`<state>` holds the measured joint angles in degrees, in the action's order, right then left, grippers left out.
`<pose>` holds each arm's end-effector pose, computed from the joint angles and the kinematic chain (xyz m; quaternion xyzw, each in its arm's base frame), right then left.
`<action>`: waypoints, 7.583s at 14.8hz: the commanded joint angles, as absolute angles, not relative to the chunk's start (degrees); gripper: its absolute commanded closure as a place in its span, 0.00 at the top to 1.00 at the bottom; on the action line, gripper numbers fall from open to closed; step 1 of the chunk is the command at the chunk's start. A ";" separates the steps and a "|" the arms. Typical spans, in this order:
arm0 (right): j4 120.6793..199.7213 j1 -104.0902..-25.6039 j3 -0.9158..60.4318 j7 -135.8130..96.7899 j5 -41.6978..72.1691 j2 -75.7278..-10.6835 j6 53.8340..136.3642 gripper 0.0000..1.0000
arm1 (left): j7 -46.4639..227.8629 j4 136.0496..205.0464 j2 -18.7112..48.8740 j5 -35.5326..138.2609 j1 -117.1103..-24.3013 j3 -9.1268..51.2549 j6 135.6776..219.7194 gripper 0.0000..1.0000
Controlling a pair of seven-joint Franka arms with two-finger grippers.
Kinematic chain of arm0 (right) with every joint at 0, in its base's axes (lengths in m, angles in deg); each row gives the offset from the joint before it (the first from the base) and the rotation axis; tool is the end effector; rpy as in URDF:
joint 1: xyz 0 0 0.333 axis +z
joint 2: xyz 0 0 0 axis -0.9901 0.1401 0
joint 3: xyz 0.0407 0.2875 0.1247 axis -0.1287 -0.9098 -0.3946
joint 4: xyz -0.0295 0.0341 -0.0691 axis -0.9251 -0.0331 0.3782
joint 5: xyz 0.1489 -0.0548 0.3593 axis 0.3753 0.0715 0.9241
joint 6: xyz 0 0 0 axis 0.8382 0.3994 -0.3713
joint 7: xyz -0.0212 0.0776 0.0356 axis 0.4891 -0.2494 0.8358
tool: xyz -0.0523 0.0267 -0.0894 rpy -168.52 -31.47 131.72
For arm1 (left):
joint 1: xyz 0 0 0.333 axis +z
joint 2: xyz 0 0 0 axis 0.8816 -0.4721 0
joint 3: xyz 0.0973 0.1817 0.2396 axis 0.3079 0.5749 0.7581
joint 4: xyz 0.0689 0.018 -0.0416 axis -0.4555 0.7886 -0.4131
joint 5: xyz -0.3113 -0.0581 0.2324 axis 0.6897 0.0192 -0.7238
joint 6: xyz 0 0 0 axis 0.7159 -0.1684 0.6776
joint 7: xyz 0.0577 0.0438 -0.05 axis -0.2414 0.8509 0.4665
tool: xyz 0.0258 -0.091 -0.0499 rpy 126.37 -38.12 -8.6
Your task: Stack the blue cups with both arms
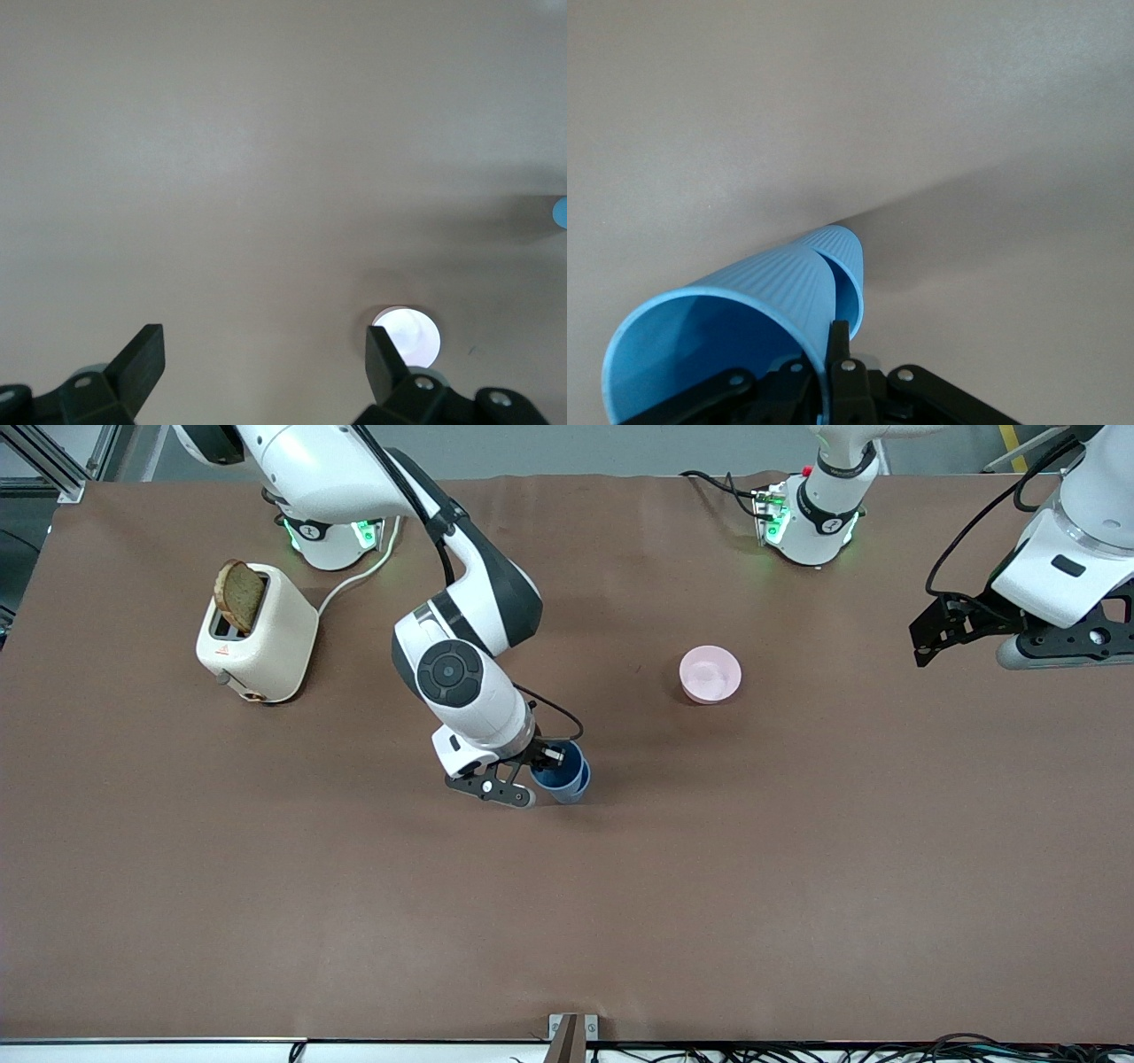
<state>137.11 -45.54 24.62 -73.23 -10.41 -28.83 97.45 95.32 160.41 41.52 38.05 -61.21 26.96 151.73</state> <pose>0.5913 0.4451 0.3540 -0.9841 0.1509 0.0323 0.0884 0.5421 -0.1054 0.6391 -0.9990 0.0056 -0.0277 0.0345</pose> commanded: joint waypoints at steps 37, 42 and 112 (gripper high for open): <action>138.43 -44.41 24.22 -73.32 -12.29 -30.46 95.85 0.02 | 94.53 160.13 41.93 38.77 -60.86 24.80 151.41 1.00; 138.52 -45.29 24.40 -72.80 -12.91 -30.02 96.28 0.02 | 94.53 160.22 41.93 38.68 -60.86 24.80 151.41 1.00; 146.87 -81.77 28.70 -28.41 -22.14 -67.90 64.47 1.00 | 87.85 157.67 41.49 39.82 -58.58 26.12 150.45 1.00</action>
